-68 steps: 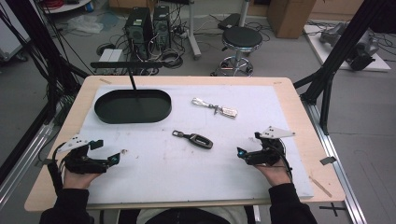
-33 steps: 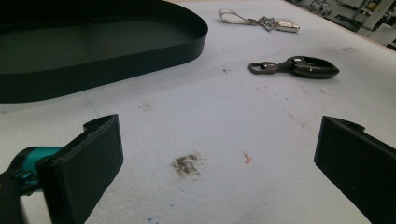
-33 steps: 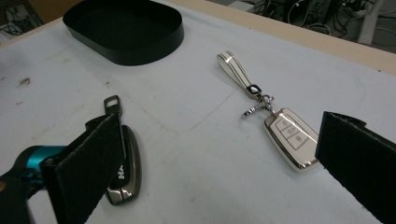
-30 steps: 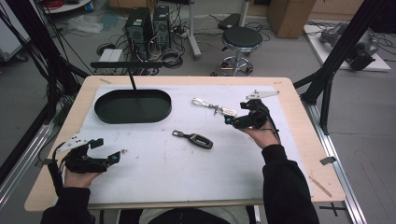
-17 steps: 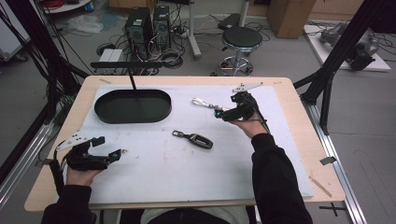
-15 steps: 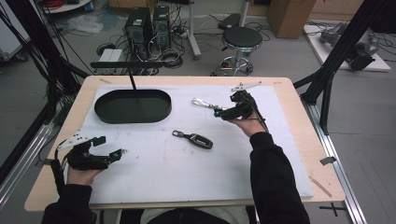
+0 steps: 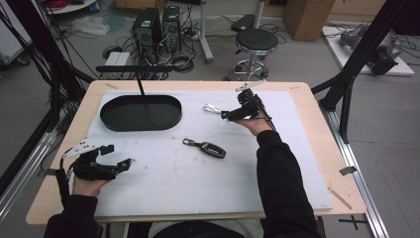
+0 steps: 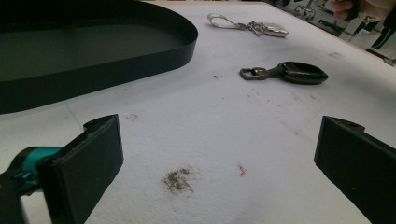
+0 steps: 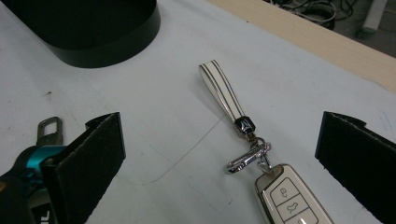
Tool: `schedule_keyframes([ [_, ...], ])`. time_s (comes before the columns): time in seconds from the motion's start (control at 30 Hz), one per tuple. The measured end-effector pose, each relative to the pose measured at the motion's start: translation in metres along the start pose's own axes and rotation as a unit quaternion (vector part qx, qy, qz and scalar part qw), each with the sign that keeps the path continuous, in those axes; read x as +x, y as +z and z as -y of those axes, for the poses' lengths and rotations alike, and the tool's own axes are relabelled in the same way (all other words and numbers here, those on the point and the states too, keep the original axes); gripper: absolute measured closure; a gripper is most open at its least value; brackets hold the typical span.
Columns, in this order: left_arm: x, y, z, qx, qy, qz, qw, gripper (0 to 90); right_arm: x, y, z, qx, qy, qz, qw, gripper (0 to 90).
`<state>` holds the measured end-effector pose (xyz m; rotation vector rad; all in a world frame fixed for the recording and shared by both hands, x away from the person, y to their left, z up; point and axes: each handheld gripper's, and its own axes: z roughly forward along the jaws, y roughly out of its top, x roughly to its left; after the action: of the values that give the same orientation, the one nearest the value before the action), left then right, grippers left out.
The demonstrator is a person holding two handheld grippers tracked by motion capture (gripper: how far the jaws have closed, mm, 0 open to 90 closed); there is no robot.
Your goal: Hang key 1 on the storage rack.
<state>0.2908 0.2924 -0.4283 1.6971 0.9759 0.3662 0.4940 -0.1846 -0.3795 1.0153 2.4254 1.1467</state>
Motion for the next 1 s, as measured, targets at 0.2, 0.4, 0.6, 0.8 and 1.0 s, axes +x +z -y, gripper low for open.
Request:
schedule_keyframes([
  [0.2, 0.0, 0.0, 0.0, 0.003, 0.0, 0.001, 1.0, 1.7, -0.008, 0.014, 0.001, 0.003, 0.014, -0.005, 0.9999, 0.8],
  [0.4, -0.001, 0.003, -0.001, -0.003, -0.001, 0.005, 1.0, 1.7, -0.02, 0.022, 0.005, -0.001, 0.042, 0.005, 0.9991, 0.8],
  [0.6, 0.0, 0.01, -0.003, 0.004, 0.003, 0.014, 0.9999, 1.7, -0.026, 0.03, 0.008, 0.01, 0.045, 0.005, 0.9989, 0.8],
  [0.8, -0.001, 0.011, -0.004, 0.005, 0.004, 0.016, 0.9998, 1.7, -0.017, 0.048, -0.019, 0.052, 0.001, -0.004, 0.9986, 0.8],
  [1.0, -0.001, 0.01, -0.004, 0.007, 0.005, 0.016, 0.9998, 1.7, -0.015, 0.073, -0.028, 0.082, 0.002, -0.013, 0.9966, 0.8],
])
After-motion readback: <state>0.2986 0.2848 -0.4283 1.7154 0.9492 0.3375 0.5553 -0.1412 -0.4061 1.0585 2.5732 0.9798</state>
